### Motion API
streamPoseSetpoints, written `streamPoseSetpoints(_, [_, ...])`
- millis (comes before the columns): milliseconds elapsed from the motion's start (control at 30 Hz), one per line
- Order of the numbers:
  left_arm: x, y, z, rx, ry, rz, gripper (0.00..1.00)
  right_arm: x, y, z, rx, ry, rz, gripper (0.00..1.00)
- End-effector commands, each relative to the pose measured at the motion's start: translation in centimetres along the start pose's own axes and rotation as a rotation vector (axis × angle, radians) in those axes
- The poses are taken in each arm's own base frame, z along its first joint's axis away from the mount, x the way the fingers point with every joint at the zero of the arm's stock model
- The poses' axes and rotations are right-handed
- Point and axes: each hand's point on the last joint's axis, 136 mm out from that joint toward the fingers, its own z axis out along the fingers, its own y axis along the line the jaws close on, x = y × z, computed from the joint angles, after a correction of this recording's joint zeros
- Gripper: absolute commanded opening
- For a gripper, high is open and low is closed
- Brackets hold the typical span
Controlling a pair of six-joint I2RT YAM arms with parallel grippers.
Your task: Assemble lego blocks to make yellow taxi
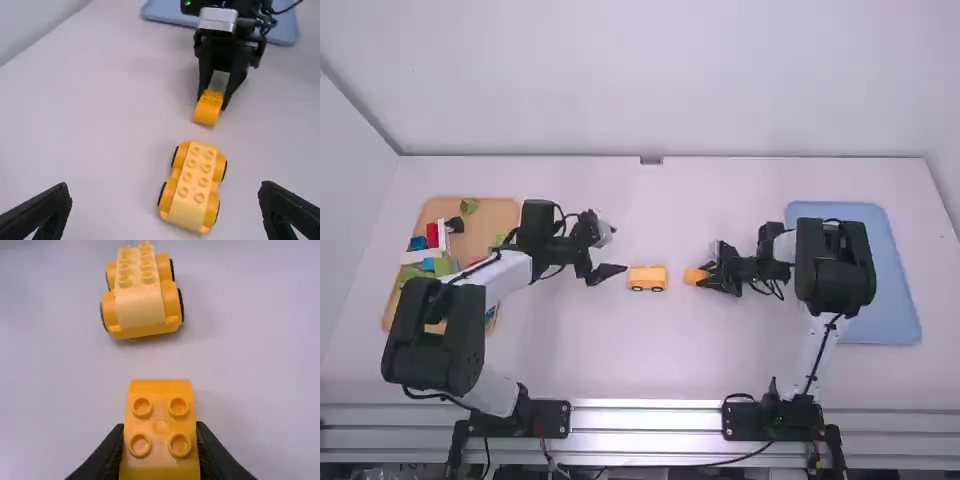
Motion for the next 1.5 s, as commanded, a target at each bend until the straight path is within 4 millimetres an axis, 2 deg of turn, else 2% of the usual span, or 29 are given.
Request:
streamPoseSetpoints(0, [0.7, -1.7, 0.4, 0.078, -0.052, 0.086, 0.99, -2.3, -0.9, -0.6, 0.005, -0.024, -0.032, 0.21])
streamPoseSetpoints(67, [2.1, -1.7, 1.1, 0.084, -0.050, 0.074, 0.99, -3.0, -1.1, -0.3, -0.025, 0.022, -0.026, 0.22])
streamPoseSetpoints(433, [5.7, -2.7, 5.4, 0.168, -0.111, 0.124, 0.99, -6.8, -0.3, 1.5, -0.135, 0.090, -0.082, 0.23])
streamPoseSetpoints(733, [8.9, -3.0, 8.0, 0.144, -0.020, 0.132, 0.99, -9.1, -0.1, 0.9, -0.113, 0.083, -0.111, 0.22])
streamPoseSetpoints(967, [9.3, -2.8, 8.5, 0.131, 0.010, 0.138, 0.99, -9.5, -1.0, 1.0, -0.071, 0.112, -0.083, 0.22])
streamPoseSetpoints(1233, [8.8, -1.9, 8.8, 0.164, 0.038, 0.085, 0.99, -10.4, -0.5, 1.3, -0.082, 0.106, -0.096, 0.17])
streamPoseSetpoints(1333, [9.0, -2.2, 8.7, 0.181, 0.046, 0.134, 0.99, -11.0, -0.1, 1.3, -0.094, 0.082, -0.093, 0.18])
streamPoseSetpoints(1467, [9.3, -2.7, 8.6, 0.201, 0.051, 0.112, 0.99, -11.2, 0.1, 1.4, -0.099, 0.078, -0.095, 0.18])
